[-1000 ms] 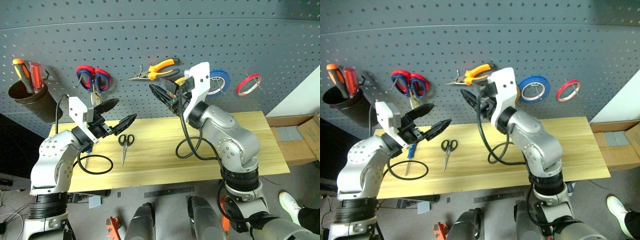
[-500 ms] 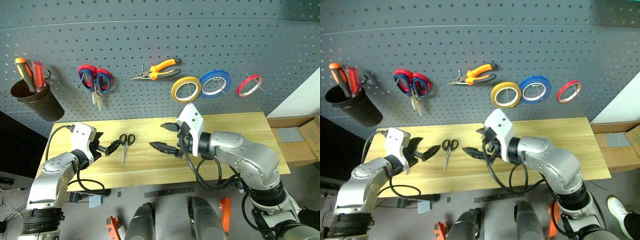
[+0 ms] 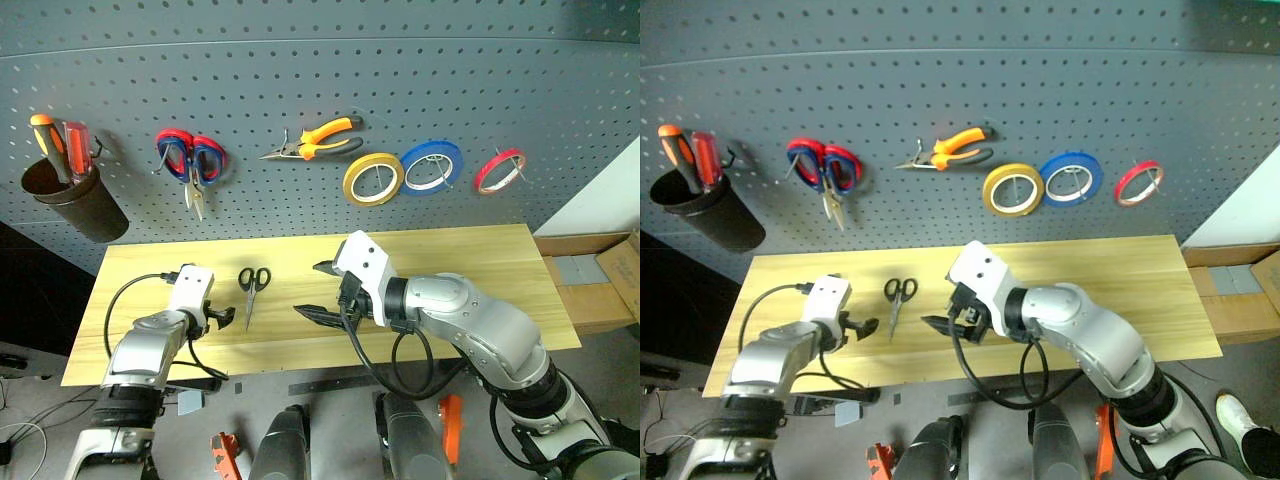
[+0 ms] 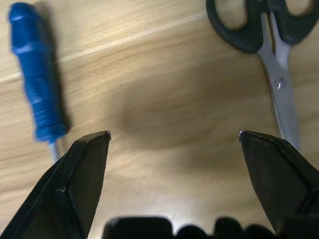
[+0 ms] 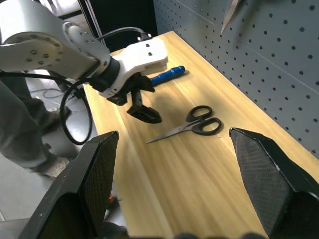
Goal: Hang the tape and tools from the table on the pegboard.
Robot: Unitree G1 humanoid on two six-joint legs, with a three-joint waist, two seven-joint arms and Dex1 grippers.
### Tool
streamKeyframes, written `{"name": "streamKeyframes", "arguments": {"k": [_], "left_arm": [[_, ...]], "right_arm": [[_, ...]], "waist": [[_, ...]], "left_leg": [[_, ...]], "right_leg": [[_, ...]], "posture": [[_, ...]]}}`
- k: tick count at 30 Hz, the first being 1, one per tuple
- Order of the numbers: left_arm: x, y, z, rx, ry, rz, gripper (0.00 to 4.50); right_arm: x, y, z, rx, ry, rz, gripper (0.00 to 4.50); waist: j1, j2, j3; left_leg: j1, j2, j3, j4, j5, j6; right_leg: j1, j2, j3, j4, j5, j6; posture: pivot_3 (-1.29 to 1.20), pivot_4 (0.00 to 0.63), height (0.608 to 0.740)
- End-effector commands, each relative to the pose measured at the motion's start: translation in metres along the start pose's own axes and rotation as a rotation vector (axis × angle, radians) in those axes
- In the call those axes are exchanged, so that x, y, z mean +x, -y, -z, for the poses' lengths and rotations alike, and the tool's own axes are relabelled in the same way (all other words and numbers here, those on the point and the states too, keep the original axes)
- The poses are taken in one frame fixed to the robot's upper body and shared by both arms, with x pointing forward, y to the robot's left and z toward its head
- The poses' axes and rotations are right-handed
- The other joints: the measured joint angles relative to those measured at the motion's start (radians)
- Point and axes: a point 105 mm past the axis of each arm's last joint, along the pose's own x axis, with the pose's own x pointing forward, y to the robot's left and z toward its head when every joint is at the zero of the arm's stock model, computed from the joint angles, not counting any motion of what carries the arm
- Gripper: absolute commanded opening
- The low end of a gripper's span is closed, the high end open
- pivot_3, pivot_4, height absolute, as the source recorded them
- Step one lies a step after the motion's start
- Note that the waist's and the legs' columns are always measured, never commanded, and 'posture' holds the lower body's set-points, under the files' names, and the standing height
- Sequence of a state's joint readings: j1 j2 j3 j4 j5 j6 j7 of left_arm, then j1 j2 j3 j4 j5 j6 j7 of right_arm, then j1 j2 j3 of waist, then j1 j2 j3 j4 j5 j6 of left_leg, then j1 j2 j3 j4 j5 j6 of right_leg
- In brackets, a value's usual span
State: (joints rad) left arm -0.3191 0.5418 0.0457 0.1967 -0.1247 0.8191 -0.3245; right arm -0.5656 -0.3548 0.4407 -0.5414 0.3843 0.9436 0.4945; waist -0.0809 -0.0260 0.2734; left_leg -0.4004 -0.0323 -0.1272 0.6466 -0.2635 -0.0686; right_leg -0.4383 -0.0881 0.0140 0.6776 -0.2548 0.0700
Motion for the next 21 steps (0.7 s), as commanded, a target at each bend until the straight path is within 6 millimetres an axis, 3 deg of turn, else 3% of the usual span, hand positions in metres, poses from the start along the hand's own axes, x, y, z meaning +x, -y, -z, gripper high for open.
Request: {"name": "streamKeyframes", "arguments": {"k": [1, 6, 14, 21], "left_arm": [[0.003, 0.010, -0.009, 0.019, 0.015, 0.013, 4.44], [0.011, 0.026, -0.014, -0.001, 0.008, 0.038, 4.44], [0.021, 0.033, -0.013, -0.018, -0.011, 0.041, 4.44], [0.022, 0.033, -0.010, -0.028, -0.006, 0.046, 2.22]], "right_arm": [[-0.001, 0.000, -0.004, -0.056, 0.013, 0.004, 3.64], [-0.003, 0.002, 0.001, -0.069, -0.005, 0.016, 3.64], [-0.002, 0.003, 0.000, -0.065, 0.000, 0.023, 3.64], [-0.003, 0.006, -0.002, -0.070, 0.004, 0.039, 3.66]], "waist": [[0.000, 0.000, 0.000], [-0.001, -0.001, 0.000], [-0.003, -0.001, 0.001], [-0.003, -0.001, 0.001]], "left_leg": [[0.000, 0.000, 0.000, 0.000, 0.000, 0.000], [0.000, 0.000, 0.000, 0.000, 0.000, 0.000], [0.000, 0.000, 0.001, 0.001, 0.000, 0.000], [0.001, 0.000, 0.001, 0.001, 0.000, 0.000]], "right_leg": [[0.000, 0.000, 0.000, 0.000, 0.000, 0.000], [0.000, 0.000, 0.000, 0.000, 0.000, 0.000], [0.001, 0.000, 0.001, 0.000, 0.000, 0.000], [0.001, 0.000, 0.001, 0.000, 0.000, 0.000]], "posture": [[-0.06, 0.277, 0.740], [-0.07, 0.281, 0.740], [-0.08, 0.282, 0.740], [-0.08, 0.281, 0.740]]}}
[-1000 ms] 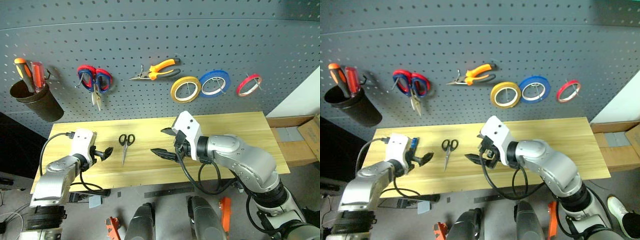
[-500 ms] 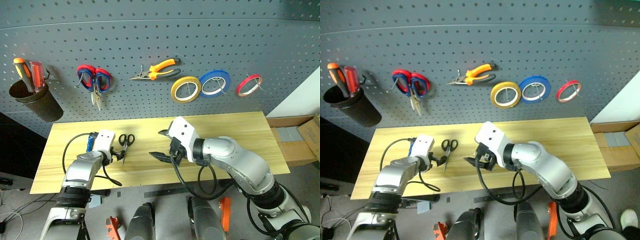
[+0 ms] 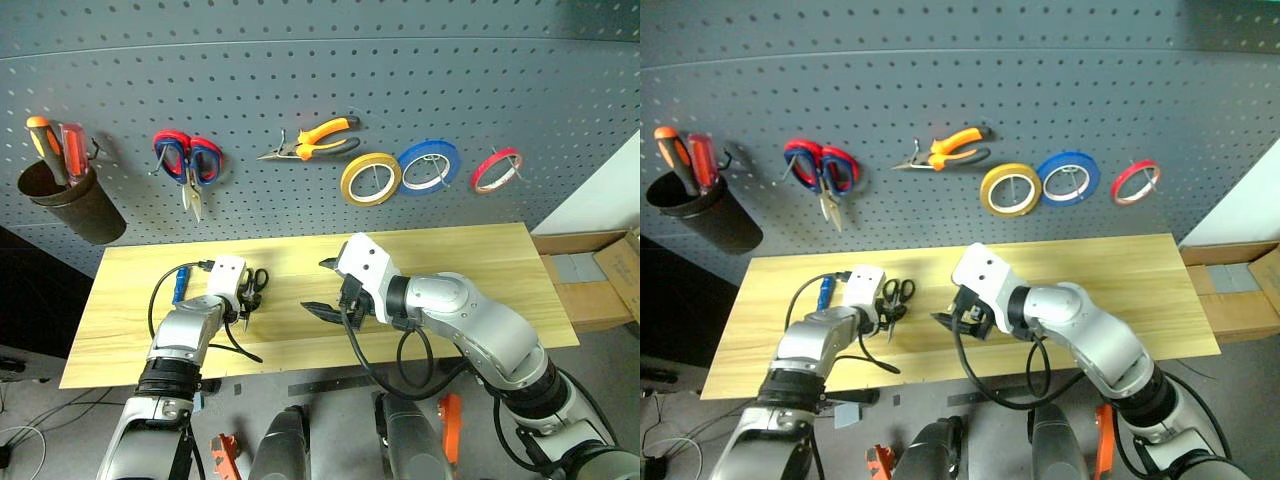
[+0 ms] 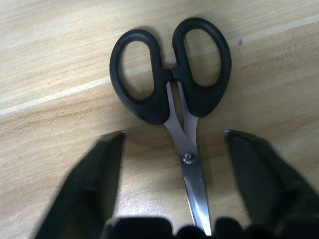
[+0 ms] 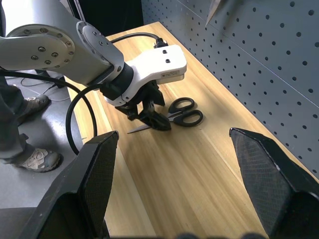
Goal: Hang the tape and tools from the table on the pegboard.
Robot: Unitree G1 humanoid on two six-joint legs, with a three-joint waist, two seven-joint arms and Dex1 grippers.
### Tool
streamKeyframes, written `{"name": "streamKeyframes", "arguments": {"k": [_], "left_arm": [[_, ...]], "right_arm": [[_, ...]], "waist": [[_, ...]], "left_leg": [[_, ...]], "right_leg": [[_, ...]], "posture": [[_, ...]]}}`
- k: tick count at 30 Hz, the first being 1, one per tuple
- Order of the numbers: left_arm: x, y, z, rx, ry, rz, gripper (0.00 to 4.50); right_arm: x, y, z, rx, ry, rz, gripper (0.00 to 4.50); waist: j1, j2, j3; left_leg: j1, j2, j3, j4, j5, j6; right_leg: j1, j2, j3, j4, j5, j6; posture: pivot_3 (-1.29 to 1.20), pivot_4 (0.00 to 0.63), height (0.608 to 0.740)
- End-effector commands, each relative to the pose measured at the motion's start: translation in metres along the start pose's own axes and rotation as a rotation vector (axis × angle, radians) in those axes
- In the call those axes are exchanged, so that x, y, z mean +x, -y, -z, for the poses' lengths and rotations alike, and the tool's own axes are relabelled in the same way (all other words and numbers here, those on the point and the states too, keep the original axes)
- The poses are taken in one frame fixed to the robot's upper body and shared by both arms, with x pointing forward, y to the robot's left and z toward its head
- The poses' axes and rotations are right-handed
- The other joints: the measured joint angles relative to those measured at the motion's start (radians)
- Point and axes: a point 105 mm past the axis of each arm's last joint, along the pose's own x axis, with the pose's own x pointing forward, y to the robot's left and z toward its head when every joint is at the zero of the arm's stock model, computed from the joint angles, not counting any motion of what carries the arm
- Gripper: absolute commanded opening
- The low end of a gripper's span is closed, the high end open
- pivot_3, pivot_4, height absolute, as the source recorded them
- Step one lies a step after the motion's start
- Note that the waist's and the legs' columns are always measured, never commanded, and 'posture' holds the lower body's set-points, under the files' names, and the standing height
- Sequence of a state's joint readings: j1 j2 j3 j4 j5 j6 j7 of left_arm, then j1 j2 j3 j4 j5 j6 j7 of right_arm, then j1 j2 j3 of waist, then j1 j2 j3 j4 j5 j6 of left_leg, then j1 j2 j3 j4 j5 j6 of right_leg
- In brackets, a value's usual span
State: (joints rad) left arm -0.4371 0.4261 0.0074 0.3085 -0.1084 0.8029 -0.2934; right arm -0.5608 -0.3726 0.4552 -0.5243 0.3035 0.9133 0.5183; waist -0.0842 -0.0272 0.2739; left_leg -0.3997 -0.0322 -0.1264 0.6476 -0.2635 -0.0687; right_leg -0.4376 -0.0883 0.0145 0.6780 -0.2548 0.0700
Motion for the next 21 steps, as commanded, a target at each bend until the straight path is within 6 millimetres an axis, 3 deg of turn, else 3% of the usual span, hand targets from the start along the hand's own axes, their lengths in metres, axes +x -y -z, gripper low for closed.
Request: {"name": "streamKeyframes", "arguments": {"k": [1, 6, 10, 15, 18, 21], "left_arm": [[0.000, -0.005, 0.012, -0.004, -0.023, -0.026, 1.80], [-0.006, -0.010, 0.017, -0.038, -0.006, -0.005, 0.16], [-0.015, -0.015, 0.018, -0.033, 0.026, 0.010, 0.15], [-0.034, -0.022, -0.004, 0.004, 0.201, 0.018, 0.15], [-0.063, -0.013, -0.030, 0.037, 0.411, 0.083, 0.15], [-0.087, -0.008, -0.043, 0.058, 0.527, 0.105, 0.15]], "right_arm": [[-0.003, -0.001, -0.009, -0.022, 0.037, 0.005, 3.66], [-0.004, 0.002, -0.008, -0.024, 0.035, 0.021, 3.66], [-0.007, 0.006, -0.005, -0.020, 0.025, 0.036, 3.66], [-0.013, 0.013, -0.004, -0.021, 0.018, 0.066, 3.66], [-0.022, 0.018, -0.010, -0.056, 0.051, 0.083, 3.66], [-0.029, 0.019, -0.019, -0.128, 0.110, 0.088, 3.66]], "waist": [[0.000, 0.000, 0.000], [-0.001, 0.000, 0.000], [0.000, 0.000, 0.000], [0.001, -0.001, 0.000], [0.001, -0.001, 0.000], [0.003, -0.001, 0.000]], "left_leg": [[0.000, 0.000, 0.000, 0.000, 0.000, 0.000], [0.000, 0.000, 0.000, 0.000, 0.000, 0.000], [0.000, 0.000, 0.000, 0.000, 0.000, 0.000], [0.000, 0.001, 0.000, 0.000, 0.000, 0.000], [-0.001, 0.001, 0.000, 0.000, 0.000, 0.000], [-0.001, 0.003, 0.000, -0.001, 0.000, 0.000]], "right_leg": [[0.000, 0.000, 0.000, 0.000, 0.000, 0.000], [0.000, 0.000, 0.000, 0.000, 0.000, 0.000], [0.000, 0.000, 0.000, 0.000, 0.000, 0.000], [0.000, 0.000, 0.000, -0.001, 0.000, 0.000], [0.000, 0.000, 0.000, -0.002, 0.000, 0.000], [0.000, -0.001, 0.000, -0.004, 0.000, 0.000]], "posture": [[-0.08, 0.281, 0.740], [-0.09, 0.279, 0.740], [-0.09, 0.276, 0.740], [-0.10, 0.268, 0.740], [-0.10, 0.264, 0.740], [-0.10, 0.257, 0.740]]}}
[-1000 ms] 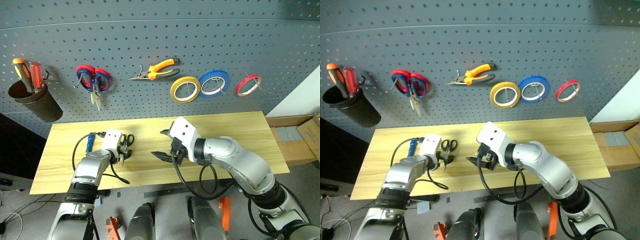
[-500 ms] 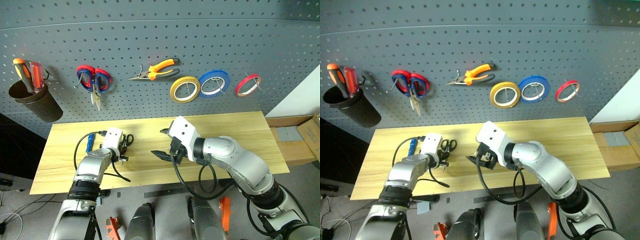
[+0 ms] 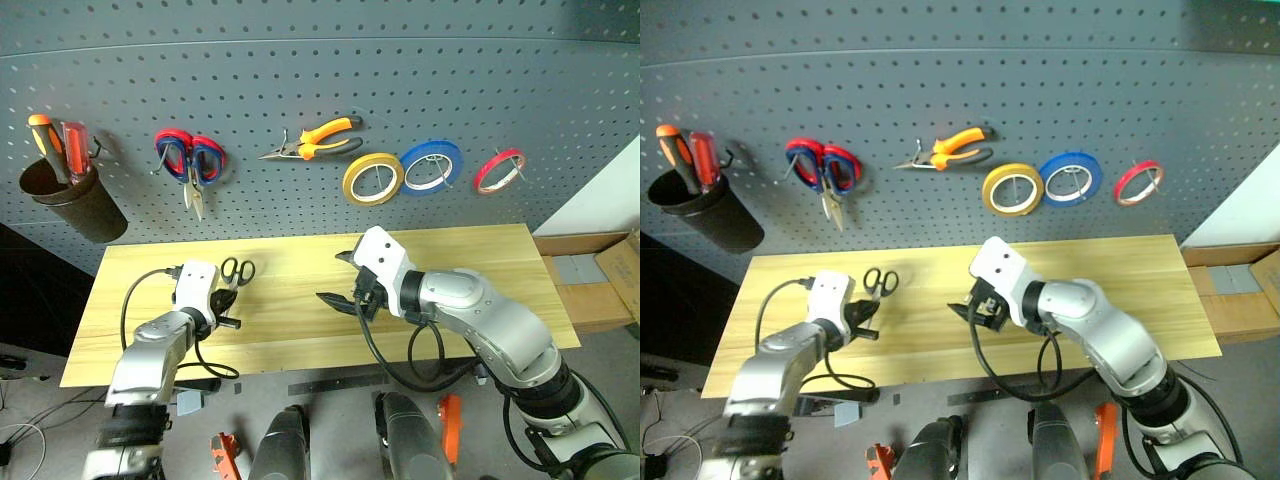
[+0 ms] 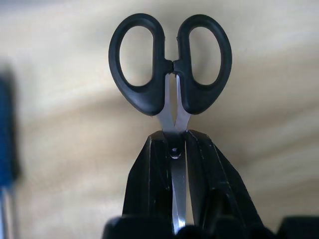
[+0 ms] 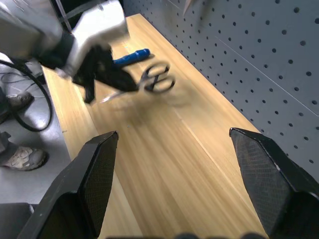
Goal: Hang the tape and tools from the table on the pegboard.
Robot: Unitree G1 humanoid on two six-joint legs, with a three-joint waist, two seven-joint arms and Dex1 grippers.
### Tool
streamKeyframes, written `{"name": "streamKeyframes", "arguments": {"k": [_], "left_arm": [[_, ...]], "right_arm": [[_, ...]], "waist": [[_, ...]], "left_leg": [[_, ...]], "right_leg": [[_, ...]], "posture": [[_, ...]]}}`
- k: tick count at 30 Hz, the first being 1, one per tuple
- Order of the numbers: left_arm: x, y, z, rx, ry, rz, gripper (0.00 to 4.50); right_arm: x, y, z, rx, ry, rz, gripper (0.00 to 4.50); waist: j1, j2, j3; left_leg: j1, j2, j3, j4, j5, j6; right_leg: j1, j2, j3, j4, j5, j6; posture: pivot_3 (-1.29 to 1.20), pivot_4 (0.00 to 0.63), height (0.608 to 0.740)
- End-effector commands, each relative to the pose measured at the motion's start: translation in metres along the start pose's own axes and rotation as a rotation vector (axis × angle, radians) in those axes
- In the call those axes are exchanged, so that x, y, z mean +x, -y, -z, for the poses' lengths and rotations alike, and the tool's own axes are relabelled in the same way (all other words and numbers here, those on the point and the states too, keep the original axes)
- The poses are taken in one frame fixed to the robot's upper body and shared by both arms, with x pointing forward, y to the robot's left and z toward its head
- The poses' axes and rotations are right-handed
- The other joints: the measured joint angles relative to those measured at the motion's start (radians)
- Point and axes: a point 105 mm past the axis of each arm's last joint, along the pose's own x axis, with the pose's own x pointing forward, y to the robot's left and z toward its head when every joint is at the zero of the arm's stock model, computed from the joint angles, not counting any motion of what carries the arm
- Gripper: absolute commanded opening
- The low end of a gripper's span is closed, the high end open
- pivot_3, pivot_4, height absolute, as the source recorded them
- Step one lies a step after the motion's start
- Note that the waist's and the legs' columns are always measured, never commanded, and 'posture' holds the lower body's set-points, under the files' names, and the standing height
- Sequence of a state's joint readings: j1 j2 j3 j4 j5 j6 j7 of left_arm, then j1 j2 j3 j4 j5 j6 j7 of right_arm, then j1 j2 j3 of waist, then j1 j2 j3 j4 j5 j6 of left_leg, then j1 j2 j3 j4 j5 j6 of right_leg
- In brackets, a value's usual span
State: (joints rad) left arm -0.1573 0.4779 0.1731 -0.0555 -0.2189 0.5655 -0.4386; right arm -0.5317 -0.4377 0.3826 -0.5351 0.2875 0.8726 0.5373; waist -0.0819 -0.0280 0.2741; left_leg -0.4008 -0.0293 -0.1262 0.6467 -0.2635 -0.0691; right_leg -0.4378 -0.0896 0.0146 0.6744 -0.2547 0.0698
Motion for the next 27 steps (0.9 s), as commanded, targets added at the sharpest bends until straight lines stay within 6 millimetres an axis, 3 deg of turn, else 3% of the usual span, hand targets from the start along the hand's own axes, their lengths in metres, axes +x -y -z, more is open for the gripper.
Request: {"name": "streamKeyframes", "arguments": {"k": [1, 5, 14, 20, 27], "left_arm": [[-0.020, 0.005, -0.037, 0.038, 0.179, 0.023, 0.15], [-0.045, 0.006, -0.066, 0.133, 0.308, -0.010, 0.15], [-0.081, -0.002, -0.102, 0.242, 0.527, -0.194, 0.15], [-0.090, 0.004, -0.110, 0.223, 0.590, -0.230, 0.15], [-0.080, -0.012, -0.124, 0.201, 0.620, -0.269, 0.15]], "right_arm": [[-0.012, 0.001, -0.024, -0.112, 0.125, 0.008, 3.66], [-0.017, 0.006, -0.021, -0.105, 0.127, -0.005, 3.66], [-0.017, 0.019, -0.027, -0.089, 0.157, -0.016, 3.66], [-0.015, 0.025, -0.025, -0.106, 0.147, -0.025, 3.66], [-0.012, 0.031, -0.026, -0.120, 0.142, -0.012, 3.66]], "waist": [[0.000, 0.000, 0.000], [0.000, -0.001, 0.000], [0.005, -0.002, -0.001], [0.019, -0.005, -0.003], [0.039, -0.010, -0.011]], "left_leg": [[0.000, 0.000, 0.000, 0.000, 0.000, 0.000], [0.000, -0.001, 0.001, 0.000, 0.000, 0.000], [0.000, -0.001, 0.002, 0.000, 0.000, 0.000], [0.000, -0.001, 0.002, 0.000, 0.000, 0.000], [0.001, -0.002, 0.002, 0.002, 0.000, 0.000]], "right_leg": [[0.000, 0.000, 0.000, 0.000, 0.000, 0.000], [0.000, 0.001, 0.000, 0.000, 0.000, 0.000], [0.001, 0.001, 0.000, 0.000, 0.000, 0.000], [0.001, 0.001, 0.000, 0.000, 0.000, 0.000], [0.001, 0.001, 0.000, 0.002, 0.000, 0.000]], "posture": [[-0.09, 0.252, 0.740], [-0.08, 0.236, 0.740], [-0.03, 0.209, 0.740], [-0.01, 0.195, 0.740], [-0.02, 0.189, 0.740]]}}
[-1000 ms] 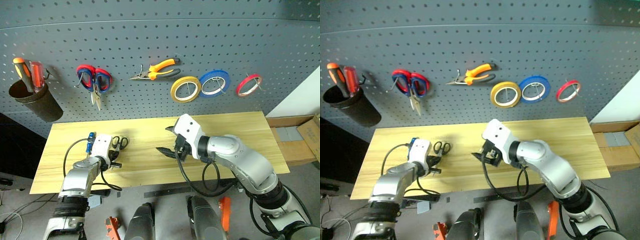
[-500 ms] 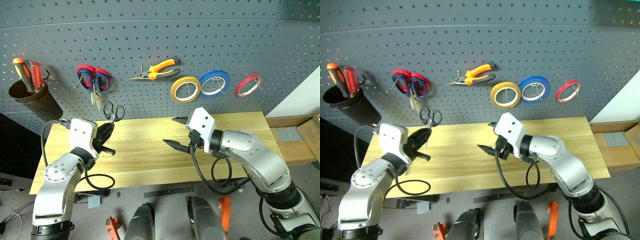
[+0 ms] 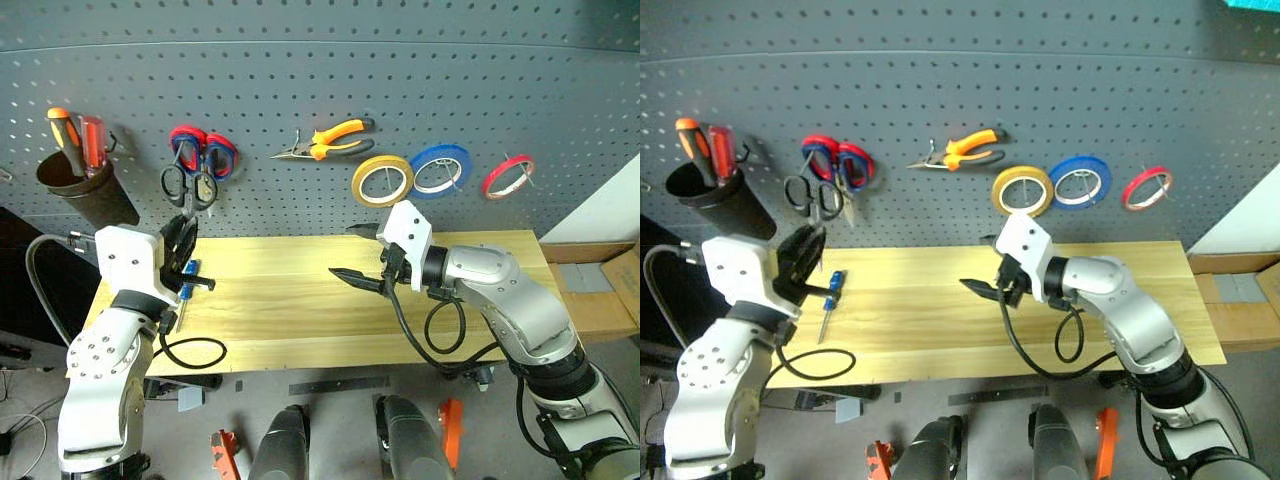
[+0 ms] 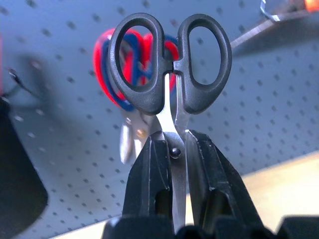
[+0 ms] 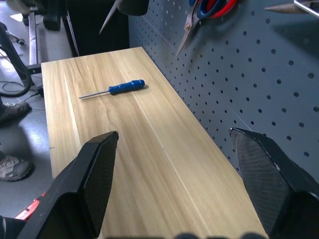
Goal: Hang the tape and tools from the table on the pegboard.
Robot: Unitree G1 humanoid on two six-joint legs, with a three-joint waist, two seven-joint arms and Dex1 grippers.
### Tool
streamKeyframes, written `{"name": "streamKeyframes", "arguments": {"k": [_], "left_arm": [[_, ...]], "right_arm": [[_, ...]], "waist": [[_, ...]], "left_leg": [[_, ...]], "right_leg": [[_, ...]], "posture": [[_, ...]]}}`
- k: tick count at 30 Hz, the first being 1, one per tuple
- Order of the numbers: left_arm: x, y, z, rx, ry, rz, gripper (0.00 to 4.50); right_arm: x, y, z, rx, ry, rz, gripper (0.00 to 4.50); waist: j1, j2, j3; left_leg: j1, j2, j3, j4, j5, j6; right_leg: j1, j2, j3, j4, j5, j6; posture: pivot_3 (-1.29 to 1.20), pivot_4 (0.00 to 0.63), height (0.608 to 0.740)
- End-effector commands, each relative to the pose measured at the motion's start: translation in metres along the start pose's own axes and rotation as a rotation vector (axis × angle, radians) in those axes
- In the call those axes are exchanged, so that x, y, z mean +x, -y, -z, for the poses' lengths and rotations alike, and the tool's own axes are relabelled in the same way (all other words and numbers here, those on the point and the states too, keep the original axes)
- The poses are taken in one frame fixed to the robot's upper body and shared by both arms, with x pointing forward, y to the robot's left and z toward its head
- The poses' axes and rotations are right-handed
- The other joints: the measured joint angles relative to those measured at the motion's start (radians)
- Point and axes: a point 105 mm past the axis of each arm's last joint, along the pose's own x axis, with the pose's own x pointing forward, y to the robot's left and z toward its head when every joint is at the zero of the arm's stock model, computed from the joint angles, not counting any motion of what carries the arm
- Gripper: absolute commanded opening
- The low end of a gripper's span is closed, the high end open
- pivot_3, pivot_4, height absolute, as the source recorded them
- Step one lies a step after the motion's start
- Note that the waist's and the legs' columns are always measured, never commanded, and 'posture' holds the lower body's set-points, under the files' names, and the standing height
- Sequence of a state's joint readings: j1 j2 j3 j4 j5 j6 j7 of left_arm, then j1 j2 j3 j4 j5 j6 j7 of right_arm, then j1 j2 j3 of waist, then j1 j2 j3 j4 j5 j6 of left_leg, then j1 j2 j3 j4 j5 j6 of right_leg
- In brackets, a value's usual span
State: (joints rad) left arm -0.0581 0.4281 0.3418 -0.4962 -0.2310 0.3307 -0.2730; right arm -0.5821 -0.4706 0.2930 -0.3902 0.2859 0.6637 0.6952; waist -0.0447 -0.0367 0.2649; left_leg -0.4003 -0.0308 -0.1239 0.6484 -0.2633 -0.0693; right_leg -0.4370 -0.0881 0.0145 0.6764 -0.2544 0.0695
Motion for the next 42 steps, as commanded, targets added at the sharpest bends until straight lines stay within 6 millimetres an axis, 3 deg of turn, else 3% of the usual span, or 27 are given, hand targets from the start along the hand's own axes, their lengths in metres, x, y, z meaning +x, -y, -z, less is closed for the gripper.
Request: {"name": "streamKeyframes", "arguments": {"k": [1, 9, 16, 22, 28, 29, 36, 42], "left_arm": [[0.008, -0.014, -0.012, 0.024, 0.055, -0.035, 0.15], [0.031, -0.017, 0.004, 0.027, 0.015, 0.026, 0.15], [0.033, -0.017, 0.020, 0.016, -0.033, 0.019, 0.15], [0.019, -0.022, 0.057, -0.030, -0.169, -0.007, 2.19], [-0.004, -0.049, 0.109, -0.054, -0.416, -0.104, 4.29], [-0.008, -0.052, 0.117, -0.061, -0.461, -0.112, 4.45], [-0.015, -0.073, 0.156, -0.110, -0.687, -0.171, 4.45], [-0.008, -0.078, 0.171, -0.206, -0.745, -0.207, 4.45]], "right_arm": [[-0.002, 0.004, -0.014, -0.052, 0.039, 0.019, 3.66], [-0.002, 0.003, -0.017, -0.057, 0.039, 0.034, 3.66], [-0.002, 0.003, -0.021, -0.058, 0.048, 0.053, 3.66], [0.000, -0.001, -0.023, -0.041, 0.049, 0.051, 3.66], [0.015, -0.020, -0.017, 0.028, 0.030, 0.028, 3.66], [0.018, -0.022, -0.016, 0.046, 0.028, 0.032, 3.66], [0.054, -0.035, -0.002, 0.199, -0.060, 0.071, 3.66], [0.067, -0.033, -0.006, 0.226, -0.075, 0.096, 3.66]], "waist": [[0.004, -0.002, -0.002], [0.002, -0.003, -0.003], [-0.012, -0.003, -0.003], [-0.020, -0.003, -0.003], [-0.034, -0.003, -0.004], [-0.037, -0.003, -0.004], [-0.039, -0.003, -0.003], [-0.040, -0.003, -0.003]], "left_leg": [[0.000, 0.000, 0.000, 0.000, 0.000, 0.000], [0.000, 0.000, 0.000, 0.000, 0.001, -0.002], [0.000, 0.000, 0.000, 0.000, 0.002, -0.003], [0.000, 0.000, 0.001, 0.001, 0.000, 0.000], [0.001, 0.001, 0.000, 0.001, 0.000, 0.000], [0.001, 0.001, 0.000, 0.001, 0.000, 0.000], [0.001, 0.001, -0.001, 0.003, 0.000, 0.000], [0.000, 0.001, -0.002, 0.006, 0.000, 0.000]], "right_leg": [[0.000, 0.000, 0.000, 0.000, 0.000, 0.000], [0.000, 0.000, 0.000, 0.000, 0.000, 0.000], [0.000, 0.000, 0.000, 0.000, 0.000, 0.000], [0.000, 0.000, 0.000, 0.001, 0.000, 0.000], [0.000, 0.000, 0.000, 0.002, 0.000, 0.000], [0.000, 0.000, 0.000, 0.003, 0.000, 0.000], [0.000, 0.001, -0.001, 0.004, 0.000, -0.001], [0.000, 0.001, -0.001, 0.004, 0.001, -0.001]], "posture": [[-0.02, 0.190, 0.740], [-0.06, 0.196, 0.740], [-0.08, 0.206, 0.740], [-0.10, 0.214, 0.740], [-0.10, 0.229, 0.740], [-0.10, 0.231, 0.740], [-0.09, 0.252, 0.740], [-0.10, 0.268, 0.740]]}}
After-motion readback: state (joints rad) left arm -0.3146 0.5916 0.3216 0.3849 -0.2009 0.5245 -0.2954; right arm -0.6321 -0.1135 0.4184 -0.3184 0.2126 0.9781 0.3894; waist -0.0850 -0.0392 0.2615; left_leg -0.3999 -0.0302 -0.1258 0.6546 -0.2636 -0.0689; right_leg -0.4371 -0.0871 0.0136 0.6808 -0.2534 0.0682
